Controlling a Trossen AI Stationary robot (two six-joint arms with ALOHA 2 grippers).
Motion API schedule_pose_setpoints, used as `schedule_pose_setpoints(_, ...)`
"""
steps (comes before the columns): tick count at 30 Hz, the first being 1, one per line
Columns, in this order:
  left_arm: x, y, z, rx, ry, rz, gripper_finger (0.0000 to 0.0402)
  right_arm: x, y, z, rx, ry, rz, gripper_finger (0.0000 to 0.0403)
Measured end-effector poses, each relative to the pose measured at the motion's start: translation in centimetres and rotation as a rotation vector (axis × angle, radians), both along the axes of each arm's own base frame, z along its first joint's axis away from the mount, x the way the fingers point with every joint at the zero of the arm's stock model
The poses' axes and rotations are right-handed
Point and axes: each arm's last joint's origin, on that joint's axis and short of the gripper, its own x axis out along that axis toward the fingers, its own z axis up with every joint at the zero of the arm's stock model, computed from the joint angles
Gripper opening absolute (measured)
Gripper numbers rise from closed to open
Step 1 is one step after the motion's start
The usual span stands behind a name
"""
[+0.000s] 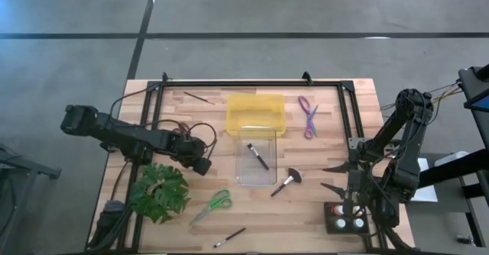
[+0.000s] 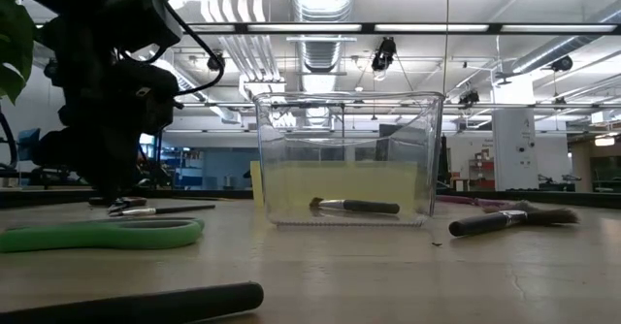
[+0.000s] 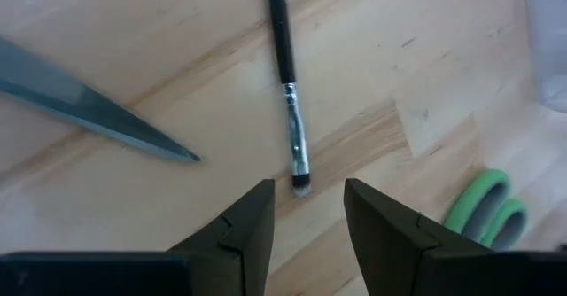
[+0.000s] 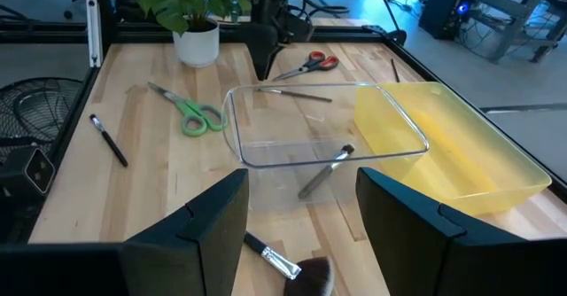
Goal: Pick & Place Paint Supplies
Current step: Put the silver eyeshadow brush into the transparent bin
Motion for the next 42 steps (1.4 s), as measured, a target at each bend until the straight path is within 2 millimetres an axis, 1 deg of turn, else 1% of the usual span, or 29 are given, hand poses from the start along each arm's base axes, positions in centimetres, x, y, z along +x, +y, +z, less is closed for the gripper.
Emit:
schedule_pose_setpoints(3,0.4,-0.3,0.0,-0.033,-0.018,-0.006,0.0127,0.0,0.0,0.0,0.000,0.000,0.000,0.0209)
schedule_pose_setpoints(5,1.1,-0.7,0.1,-0.044,-0.011,-0.033,0.0111,0.0,0.0,0.0,-0.001,0.002,0.001,0.0209)
schedule_pose_setpoints(8,2.5,-1.4,0.4,-0.055,-0.012,-0.121,0.0089,0.0,0.0,0.0,-0.004,0.006,0.001,0.0209)
schedule_pose_setpoints(10,3.3,-1.5,0.4,-0.048,0.022,-0.175,0.0081,0.0,0.0,-0.1,-0.006,0.007,0.002,0.0209)
schedule_pose_setpoints(12,3.6,-1.6,0.3,-0.030,0.098,-0.200,0.0079,0.0,0.0,-0.1,-0.004,0.010,0.002,0.0209)
schedule_pose_setpoints(15,3.2,-1.4,-0.4,0.015,0.284,-0.199,0.0078,0.0,0.0,-0.1,0.000,0.017,0.005,0.0209)
schedule_pose_setpoints(17,3.3,-1.4,-0.9,0.032,0.331,-0.188,0.0078,0.0,0.0,-0.1,0.005,0.025,0.008,0.0209)
schedule_pose_setpoints(22,4.0,-1.4,-1.2,0.039,0.344,-0.199,0.0078,0.0,0.0,-0.1,0.003,0.027,0.008,0.0209)
schedule_pose_setpoints(25,4.3,-1.4,-0.8,0.055,0.318,-0.205,0.0078,0.0,0.0,-0.1,0.002,0.027,0.008,0.0209)
schedule_pose_setpoints(28,4.7,-1.2,0.1,0.077,0.264,-0.211,0.0078,0.0,0.0,-0.1,0.002,0.027,0.008,0.0209)
schedule_pose_setpoints(30,4.8,-1.2,0.2,0.094,0.257,-0.206,0.0078,0.0,0.0,-0.2,0.001,0.027,0.008,0.0209)
schedule_pose_setpoints(34,4.8,-1.1,-0.2,0.093,0.279,-0.203,0.0078,0.0,0.0,-0.2,0.001,0.028,0.008,0.0209)
schedule_pose_setpoints(42,5.1,-1.1,-1.6,0.083,0.340,-0.184,0.0078,-0.1,0.0,-0.2,0.000,0.029,0.009,0.0209)
